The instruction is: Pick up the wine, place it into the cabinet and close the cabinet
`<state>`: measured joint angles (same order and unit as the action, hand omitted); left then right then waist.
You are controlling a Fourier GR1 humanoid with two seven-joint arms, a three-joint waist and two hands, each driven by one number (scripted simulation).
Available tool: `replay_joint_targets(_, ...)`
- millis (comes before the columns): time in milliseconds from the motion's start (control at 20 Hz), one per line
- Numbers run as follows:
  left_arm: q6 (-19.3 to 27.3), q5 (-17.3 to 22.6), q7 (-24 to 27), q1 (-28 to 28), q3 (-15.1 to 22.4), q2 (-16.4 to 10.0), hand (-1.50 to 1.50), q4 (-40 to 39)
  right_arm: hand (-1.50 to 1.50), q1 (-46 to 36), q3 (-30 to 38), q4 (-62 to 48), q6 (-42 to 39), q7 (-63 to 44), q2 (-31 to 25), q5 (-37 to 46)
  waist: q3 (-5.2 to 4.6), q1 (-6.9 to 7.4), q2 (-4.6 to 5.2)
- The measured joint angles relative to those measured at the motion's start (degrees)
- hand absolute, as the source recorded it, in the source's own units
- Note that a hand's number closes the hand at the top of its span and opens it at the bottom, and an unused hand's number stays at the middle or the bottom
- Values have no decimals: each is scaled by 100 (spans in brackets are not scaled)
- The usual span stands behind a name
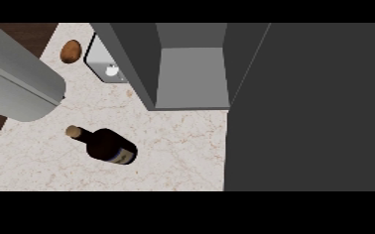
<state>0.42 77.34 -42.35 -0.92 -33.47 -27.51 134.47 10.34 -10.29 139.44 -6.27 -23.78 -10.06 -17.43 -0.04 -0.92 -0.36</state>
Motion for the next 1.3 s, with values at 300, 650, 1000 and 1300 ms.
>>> replay_joint_targets(300,-477,-669,168,119,249,207,-150,-424,-150,17,86,-25,-20,98,12,14,0,-36,17)
replay_joint_targets(650,-1219,-1572,520,217,703,550,-150,-1004,-150,182,112,-49,-147,289,46,13,1,-44,24)
replay_joint_targets(1000,-1879,-2699,1064,36,1366,1026,-150,-1937,-150,268,322,-118,-384,462,43,-50,3,-72,36)
replay_joint_targets(1300,-2299,-3908,1996,-28,1569,1448,-150,-2820,-150,490,289,-146,-526,653,123,-80,1,-59,36)
